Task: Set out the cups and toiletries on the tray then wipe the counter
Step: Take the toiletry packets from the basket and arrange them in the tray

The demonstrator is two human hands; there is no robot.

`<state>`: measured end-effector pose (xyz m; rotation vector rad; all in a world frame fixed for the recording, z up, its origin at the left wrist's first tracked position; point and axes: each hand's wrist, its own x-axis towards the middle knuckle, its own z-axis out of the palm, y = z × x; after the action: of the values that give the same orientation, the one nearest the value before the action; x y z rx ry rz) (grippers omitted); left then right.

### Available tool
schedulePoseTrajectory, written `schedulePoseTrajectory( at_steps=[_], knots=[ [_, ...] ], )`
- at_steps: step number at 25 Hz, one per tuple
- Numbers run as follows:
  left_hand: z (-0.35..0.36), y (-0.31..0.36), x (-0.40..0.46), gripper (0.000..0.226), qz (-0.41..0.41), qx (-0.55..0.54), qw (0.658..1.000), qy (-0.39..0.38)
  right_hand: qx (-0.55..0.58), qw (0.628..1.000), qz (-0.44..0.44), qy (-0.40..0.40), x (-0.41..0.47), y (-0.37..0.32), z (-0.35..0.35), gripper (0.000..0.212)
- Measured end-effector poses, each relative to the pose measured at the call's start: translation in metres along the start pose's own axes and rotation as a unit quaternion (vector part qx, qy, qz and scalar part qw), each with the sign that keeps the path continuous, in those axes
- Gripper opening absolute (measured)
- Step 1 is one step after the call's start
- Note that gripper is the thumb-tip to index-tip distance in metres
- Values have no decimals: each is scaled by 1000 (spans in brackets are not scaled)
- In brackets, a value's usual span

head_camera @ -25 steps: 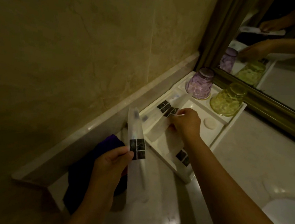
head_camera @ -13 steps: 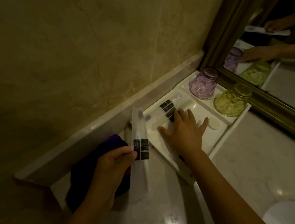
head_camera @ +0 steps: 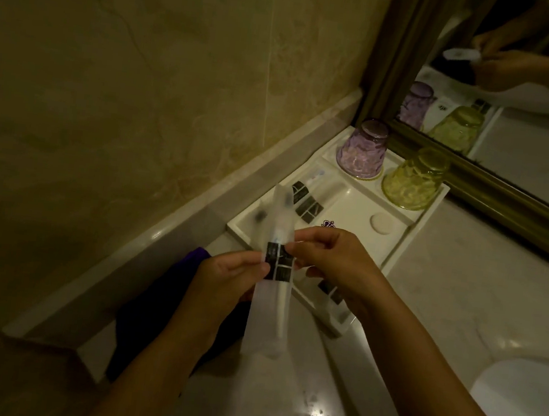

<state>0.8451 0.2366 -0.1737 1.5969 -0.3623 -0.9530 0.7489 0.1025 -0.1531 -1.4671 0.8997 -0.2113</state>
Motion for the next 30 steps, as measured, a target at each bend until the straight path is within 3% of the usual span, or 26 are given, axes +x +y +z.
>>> schedulePoseTrajectory(
  at_steps=[3, 5, 8, 11, 14, 16, 19, 22, 25, 27, 30],
  knots=[
    [1, 1, 3, 20, -2, 3, 1000, -23, 18, 1000, 8, 24, 3, 0, -7, 8],
    [-4, 2, 10, 22, 22, 24, 999, 8, 43, 993, 18, 111, 15, -2, -20, 8],
    [-13, 7, 20, 31, 124, 191, 972, 57, 28, 973, 32, 225, 38, -3, -36, 10],
    [-13, 7, 25, 41, 260, 349, 899, 39, 1, 961, 33, 273, 58, 2, -39, 25],
    [-1, -2, 31, 53, 307, 539, 783, -37, -52, 953, 25, 297, 69, 10, -34, 41],
    [5, -9, 37, 56, 294, 604, 736, -88, -103, 948, -1, 302, 72, 17, -30, 46],
    [7, -17, 46, 57, 254, 655, 699, -133, -223, 927, -26, 300, 70, 24, -27, 40],
    [5, -18, 52, 57, 230, 669, 691, -147, -440, 836, -106, 310, 66, 33, -34, 37],
    [4, -16, 57, 61, 233, 682, 674, -163, -580, 776, -148, 197, 68, 45, -43, 61],
    [4, -16, 60, 62, 225, 696, 657, -180, -594, 783, -117, 144, 72, 53, -47, 66],
    [0, -21, 62, 64, 227, 708, 645, -177, -585, 795, -94, 127, 75, 58, -47, 68]
  ],
)
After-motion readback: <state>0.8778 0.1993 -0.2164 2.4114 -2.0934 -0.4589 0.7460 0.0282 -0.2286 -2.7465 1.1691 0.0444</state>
